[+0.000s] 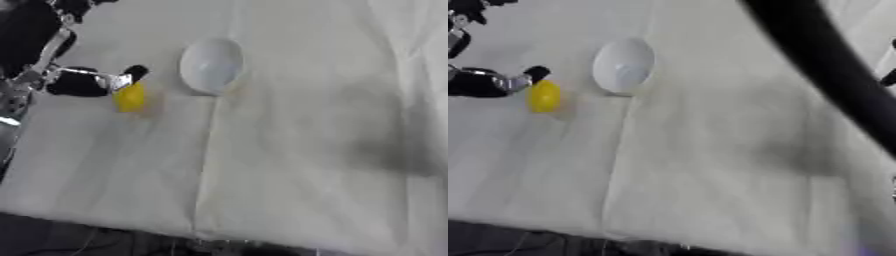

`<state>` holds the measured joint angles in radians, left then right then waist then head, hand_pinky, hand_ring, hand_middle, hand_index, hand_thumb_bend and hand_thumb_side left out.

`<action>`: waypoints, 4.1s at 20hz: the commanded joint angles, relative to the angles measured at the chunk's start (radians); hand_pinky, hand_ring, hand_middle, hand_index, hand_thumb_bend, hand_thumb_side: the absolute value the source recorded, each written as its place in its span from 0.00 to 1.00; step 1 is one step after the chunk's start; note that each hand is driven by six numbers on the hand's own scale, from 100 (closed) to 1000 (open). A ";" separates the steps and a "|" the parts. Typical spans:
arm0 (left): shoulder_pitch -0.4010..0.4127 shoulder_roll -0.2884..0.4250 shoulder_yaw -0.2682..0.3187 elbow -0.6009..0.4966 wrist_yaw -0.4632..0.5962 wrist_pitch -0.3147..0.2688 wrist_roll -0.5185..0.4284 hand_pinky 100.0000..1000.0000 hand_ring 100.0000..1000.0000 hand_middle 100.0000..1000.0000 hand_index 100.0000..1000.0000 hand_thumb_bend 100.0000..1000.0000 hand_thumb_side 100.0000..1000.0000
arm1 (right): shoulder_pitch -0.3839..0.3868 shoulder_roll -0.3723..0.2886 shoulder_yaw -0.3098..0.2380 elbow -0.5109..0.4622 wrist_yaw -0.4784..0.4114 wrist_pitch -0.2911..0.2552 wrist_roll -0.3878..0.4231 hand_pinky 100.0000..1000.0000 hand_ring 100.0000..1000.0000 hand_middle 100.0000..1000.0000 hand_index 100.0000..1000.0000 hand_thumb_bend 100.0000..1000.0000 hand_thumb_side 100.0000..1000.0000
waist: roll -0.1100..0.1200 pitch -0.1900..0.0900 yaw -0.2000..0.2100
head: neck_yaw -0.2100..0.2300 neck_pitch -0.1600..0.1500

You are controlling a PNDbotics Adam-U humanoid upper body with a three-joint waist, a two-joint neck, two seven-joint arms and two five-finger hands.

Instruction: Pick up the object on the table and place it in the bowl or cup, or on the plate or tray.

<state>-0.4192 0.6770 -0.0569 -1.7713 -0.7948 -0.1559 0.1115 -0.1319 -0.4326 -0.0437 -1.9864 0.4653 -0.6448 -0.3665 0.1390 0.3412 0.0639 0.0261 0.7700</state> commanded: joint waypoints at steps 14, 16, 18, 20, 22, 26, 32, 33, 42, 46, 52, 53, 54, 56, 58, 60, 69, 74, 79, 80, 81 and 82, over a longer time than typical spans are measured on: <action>0.043 -0.170 -0.016 0.039 -0.025 0.173 0.021 0.11 0.53 0.66 0.80 0.39 0.64 | -0.009 -0.010 -0.004 -0.014 -0.002 0.000 0.002 0.29 0.65 0.82 0.79 0.00 0.89 | -0.009 -0.007 0.003 | -0.006 0.000; 0.052 -0.178 -0.025 0.027 -0.032 0.186 0.005 0.11 0.53 0.66 0.80 0.39 0.65 | -0.010 -0.011 -0.004 -0.014 -0.003 0.000 0.003 0.29 0.65 0.81 0.79 0.00 0.89 | -0.008 -0.007 0.003 | -0.007 0.000; 0.061 -0.181 -0.032 0.017 -0.036 0.192 -0.009 0.11 0.52 0.67 0.80 0.39 0.66 | -0.010 -0.012 -0.005 -0.014 -0.003 0.000 0.004 0.29 0.65 0.81 0.79 0.00 0.89 | -0.006 -0.006 0.003 | -0.007 0.000; 0.069 -0.182 -0.038 0.010 -0.038 0.195 -0.021 0.11 0.52 0.67 0.80 0.40 0.66 | -0.009 -0.012 -0.005 -0.014 -0.004 0.000 0.005 0.29 0.65 0.81 0.79 0.00 0.89 | -0.005 -0.006 0.004 | -0.006 0.000; 0.078 -0.182 -0.045 0.006 -0.037 0.196 -0.032 0.12 0.52 0.67 0.80 0.42 0.66 | -0.010 -0.013 -0.005 -0.014 -0.004 0.000 0.005 0.29 0.65 0.81 0.79 0.00 0.89 | -0.003 -0.006 0.004 | -0.006 0.000; 0.094 -0.189 -0.056 0.001 -0.040 0.193 -0.046 0.12 0.52 0.67 0.79 0.39 0.67 | -0.010 -0.015 -0.005 -0.014 -0.004 0.000 0.006 0.29 0.65 0.81 0.79 0.00 0.89 | -0.002 -0.005 0.004 | -0.006 0.000; 0.108 -0.194 -0.062 -0.003 -0.040 0.191 -0.055 0.12 0.52 0.67 0.79 0.39 0.68 | -0.011 -0.016 -0.006 -0.014 -0.004 -0.001 0.006 0.29 0.65 0.81 0.79 0.00 0.89 | -0.002 -0.002 0.007 | -0.006 0.000; 0.109 -0.196 -0.060 -0.004 -0.041 0.192 -0.055 0.12 0.52 0.66 0.79 0.39 0.68 | -0.012 -0.016 -0.007 -0.014 -0.004 -0.001 0.005 0.29 0.65 0.81 0.79 0.00 0.89 | -0.003 -0.001 0.008 | -0.006 0.000; 0.127 -0.205 -0.029 -0.001 -0.088 0.200 -0.043 0.15 0.54 0.68 0.79 0.39 0.67 | -0.013 -0.013 -0.007 -0.014 -0.004 -0.002 0.004 0.29 0.65 0.81 0.78 0.00 0.89 | -0.007 0.006 0.011 | -0.006 0.000; 0.118 -0.188 0.004 -0.002 -0.117 0.219 -0.030 0.16 0.54 0.68 0.79 0.40 0.65 | -0.011 -0.014 -0.007 -0.014 -0.003 -0.002 0.004 0.29 0.65 0.81 0.78 0.00 0.89 | -0.007 0.003 0.013 | -0.008 0.000; 0.093 -0.174 0.050 0.013 -0.129 0.257 -0.015 0.14 0.53 0.67 0.79 0.41 0.64 | -0.008 -0.014 -0.007 -0.014 -0.003 -0.001 0.005 0.29 0.65 0.81 0.78 0.00 0.89 | -0.006 0.001 0.013 | -0.010 0.000; 0.088 -0.169 0.052 0.021 -0.115 0.260 -0.018 0.13 0.52 0.67 0.79 0.42 0.63 | -0.008 -0.014 -0.007 -0.014 -0.003 -0.001 0.006 0.29 0.65 0.81 0.78 0.00 0.89 | -0.006 0.000 0.014 | -0.010 0.000; 0.083 -0.156 0.049 0.042 -0.081 0.265 -0.028 0.09 0.50 0.64 0.77 0.44 0.63 | -0.007 -0.015 -0.006 -0.014 -0.003 -0.001 0.006 0.29 0.65 0.81 0.77 0.00 0.89 | -0.005 0.000 0.013 | -0.010 0.000; 0.072 -0.120 0.035 0.087 0.011 0.261 -0.048 0.09 0.50 0.64 0.77 0.45 0.62 | -0.007 -0.017 -0.005 -0.014 -0.003 -0.001 0.008 0.29 0.65 0.81 0.77 0.00 0.89 | -0.003 -0.001 0.011 | -0.009 0.000; 0.065 -0.077 0.008 0.133 0.087 0.244 -0.070 0.11 0.51 0.65 0.78 0.48 0.63 | -0.007 -0.018 -0.004 -0.014 -0.004 -0.002 0.009 0.29 0.65 0.81 0.78 0.00 0.89 | 0.000 -0.001 0.008 | -0.007 0.000; 0.061 -0.046 -0.022 0.176 0.137 0.223 -0.089 0.18 0.51 0.65 0.78 0.50 0.62 | -0.008 -0.020 -0.003 -0.014 -0.005 -0.003 0.010 0.29 0.65 0.81 0.78 0.00 0.89 | 0.002 -0.001 0.006 | -0.006 0.000; 0.035 -0.017 -0.105 0.308 0.223 0.154 -0.119 0.27 0.50 0.64 0.76 0.53 0.61 | -0.011 -0.023 0.000 -0.014 -0.007 -0.005 0.015 0.28 0.65 0.82 0.78 0.00 0.89 | 0.010 0.007 -0.002 | -0.010 0.000; 0.017 -0.040 -0.111 0.332 0.204 0.139 -0.108 0.26 0.49 0.64 0.75 0.53 0.61 | -0.011 -0.024 0.001 -0.014 -0.006 -0.006 0.018 0.28 0.65 0.82 0.78 0.00 0.89 | 0.012 0.011 -0.001 | -0.015 0.000; -0.006 -0.077 -0.104 0.358 0.175 0.134 -0.093 0.26 0.49 0.63 0.75 0.53 0.61 | -0.011 -0.023 0.002 -0.014 -0.006 -0.005 0.021 0.28 0.65 0.82 0.78 0.00 0.89 | 0.014 0.013 -0.001 | -0.019 0.000; -0.011 -0.088 -0.099 0.363 0.170 0.136 -0.087 0.25 0.48 0.62 0.74 0.52 0.60 | -0.010 -0.023 0.001 -0.014 -0.006 -0.005 0.021 0.28 0.65 0.82 0.78 0.00 0.89 | 0.015 0.014 0.000 | -0.019 0.000; -0.017 -0.100 -0.092 0.368 0.164 0.138 -0.080 0.25 0.48 0.62 0.74 0.52 0.60 | -0.010 -0.023 0.001 -0.014 -0.006 -0.004 0.021 0.28 0.65 0.82 0.78 0.00 0.89 | 0.015 0.014 0.000 | -0.020 0.000; -0.022 -0.112 -0.086 0.372 0.157 0.142 -0.072 0.24 0.46 0.60 0.73 0.30 0.37 | -0.010 -0.023 0.001 -0.014 -0.005 -0.004 0.021 0.28 0.65 0.82 0.78 0.00 0.89 | 0.015 0.015 0.000 | -0.021 0.000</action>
<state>-0.4348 0.5664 -0.1502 -1.4003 -0.6260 -0.0160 0.0309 -0.1365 -0.4338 -0.0427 -1.9864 0.4609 -0.6493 -0.3481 0.1580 0.3699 0.0636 0.0160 0.7736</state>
